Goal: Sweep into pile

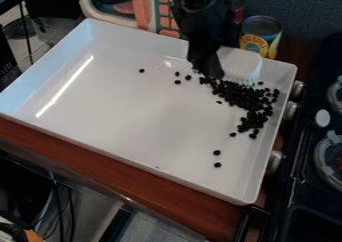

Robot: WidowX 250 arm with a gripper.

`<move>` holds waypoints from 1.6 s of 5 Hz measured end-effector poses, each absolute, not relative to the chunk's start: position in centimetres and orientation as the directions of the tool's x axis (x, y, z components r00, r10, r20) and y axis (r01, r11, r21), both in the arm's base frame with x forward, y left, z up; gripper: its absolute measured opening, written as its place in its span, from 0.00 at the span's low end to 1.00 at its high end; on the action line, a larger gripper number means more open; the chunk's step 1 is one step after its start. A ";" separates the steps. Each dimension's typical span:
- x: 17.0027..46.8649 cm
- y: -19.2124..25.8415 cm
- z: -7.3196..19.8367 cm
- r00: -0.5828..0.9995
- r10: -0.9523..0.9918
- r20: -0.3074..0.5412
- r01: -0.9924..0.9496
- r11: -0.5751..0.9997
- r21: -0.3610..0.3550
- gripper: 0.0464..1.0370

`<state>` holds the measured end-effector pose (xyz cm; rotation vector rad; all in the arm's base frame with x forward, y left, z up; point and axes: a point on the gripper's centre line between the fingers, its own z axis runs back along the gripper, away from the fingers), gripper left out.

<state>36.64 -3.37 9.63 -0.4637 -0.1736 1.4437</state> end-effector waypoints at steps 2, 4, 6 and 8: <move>32.4 -3.8 9.0 0.211 0.965 -0.158 -0.917 0.139 -0.374 0.69; 27.9 -4.6 7.6 0.296 0.946 -0.130 -0.915 0.242 -0.322 0.69; 26.8 -4.8 5.3 0.319 0.943 -0.096 -0.918 0.282 -0.278 0.69; 27.0 -4.7 2.7 0.324 0.945 -0.048 -0.924 0.305 -0.229 0.69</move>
